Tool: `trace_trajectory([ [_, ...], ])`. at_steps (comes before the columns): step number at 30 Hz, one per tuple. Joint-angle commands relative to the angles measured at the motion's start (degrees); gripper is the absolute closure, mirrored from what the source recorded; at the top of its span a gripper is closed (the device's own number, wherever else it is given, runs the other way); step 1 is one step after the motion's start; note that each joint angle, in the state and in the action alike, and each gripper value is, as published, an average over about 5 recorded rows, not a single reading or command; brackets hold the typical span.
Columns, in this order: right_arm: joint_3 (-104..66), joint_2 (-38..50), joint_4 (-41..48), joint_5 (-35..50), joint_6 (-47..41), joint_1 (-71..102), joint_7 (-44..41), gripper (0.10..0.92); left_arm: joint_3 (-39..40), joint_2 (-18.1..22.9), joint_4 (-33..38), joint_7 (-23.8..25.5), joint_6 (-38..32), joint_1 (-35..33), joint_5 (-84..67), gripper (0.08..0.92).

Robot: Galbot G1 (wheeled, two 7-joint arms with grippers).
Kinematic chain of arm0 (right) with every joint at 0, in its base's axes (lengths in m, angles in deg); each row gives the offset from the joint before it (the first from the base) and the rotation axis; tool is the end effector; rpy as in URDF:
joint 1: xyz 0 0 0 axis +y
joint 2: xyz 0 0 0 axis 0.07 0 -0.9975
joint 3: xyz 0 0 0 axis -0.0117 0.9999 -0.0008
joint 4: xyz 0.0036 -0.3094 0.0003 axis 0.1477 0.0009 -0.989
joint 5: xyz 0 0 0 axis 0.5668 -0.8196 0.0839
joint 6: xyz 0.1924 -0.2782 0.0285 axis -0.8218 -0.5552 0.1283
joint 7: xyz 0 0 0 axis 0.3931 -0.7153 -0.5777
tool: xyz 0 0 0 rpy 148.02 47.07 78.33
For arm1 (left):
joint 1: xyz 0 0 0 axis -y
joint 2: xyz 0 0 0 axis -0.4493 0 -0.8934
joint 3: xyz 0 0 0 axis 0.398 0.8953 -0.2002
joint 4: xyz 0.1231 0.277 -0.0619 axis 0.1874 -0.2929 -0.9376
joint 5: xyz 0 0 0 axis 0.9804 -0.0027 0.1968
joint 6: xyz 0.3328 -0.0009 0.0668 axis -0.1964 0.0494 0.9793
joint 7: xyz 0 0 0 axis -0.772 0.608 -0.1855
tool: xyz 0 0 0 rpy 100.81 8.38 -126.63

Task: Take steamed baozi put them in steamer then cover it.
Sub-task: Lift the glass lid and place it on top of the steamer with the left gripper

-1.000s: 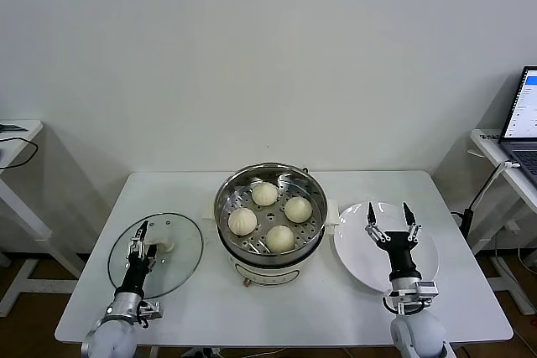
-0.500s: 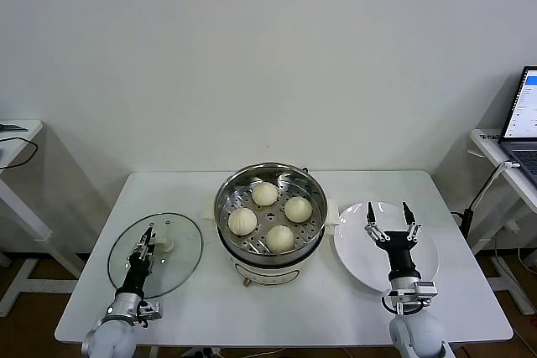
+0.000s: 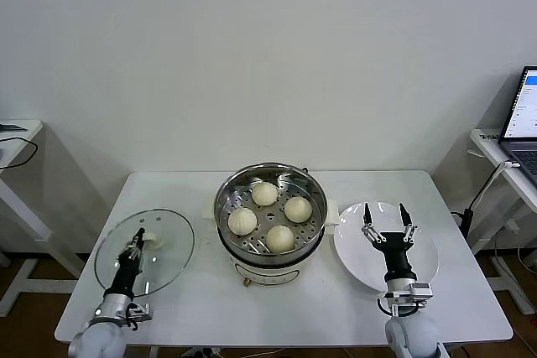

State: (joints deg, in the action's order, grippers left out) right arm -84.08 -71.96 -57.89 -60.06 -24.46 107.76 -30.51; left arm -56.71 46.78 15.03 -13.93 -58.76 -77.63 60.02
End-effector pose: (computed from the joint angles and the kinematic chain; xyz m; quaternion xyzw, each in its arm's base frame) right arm 0.2615 -0.0804 -0.3579 0.0196 0.9933 -0.0044 0.1134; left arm 0.2468 0.1425 -0.3864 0.0189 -0.6992 -0.7145 0.0139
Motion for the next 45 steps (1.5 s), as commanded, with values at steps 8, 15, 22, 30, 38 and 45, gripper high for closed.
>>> trace_trajectory([
  [8,-0.64,-0.44,0.44,-1.21,-0.56,0.38,1.29,0.203,-3.07,-8.17,43.43,8.85,13.73,-7.09,-8.54,0.815],
  [15,-2.45,-1.0,0.05,-1.54,-0.58,1.61,1.85,0.203,18.3,-6.82,48.58,14.36,23.98,-0.69,-8.97,0.815],
  [22,-4.14,-1.85,-0.02,-2.04,-0.4,2.84,1.98,0.203,36.56,-1.01,42.68,17.81,30.0,6.98,-4.04,0.815],
  [30,-4.92,-2.58,1.56,-2.91,0.0,3.25,1.86,0.203,43.7,2.21,35.06,26.49,35.29,13.48,0.01,0.815],
  [38,-4.9,-3.68,2.84,-3.81,0.19,2.45,1.8,0.203,45.82,4.67,28.69,28.83,39.27,16.84,2.69,0.815],
  [45,-4.72,-3.89,3.47,-4.15,0.11,1.75,1.77,0.203,45.79,6.22,25.74,29.15,39.43,17.5,6.35,0.815],
])
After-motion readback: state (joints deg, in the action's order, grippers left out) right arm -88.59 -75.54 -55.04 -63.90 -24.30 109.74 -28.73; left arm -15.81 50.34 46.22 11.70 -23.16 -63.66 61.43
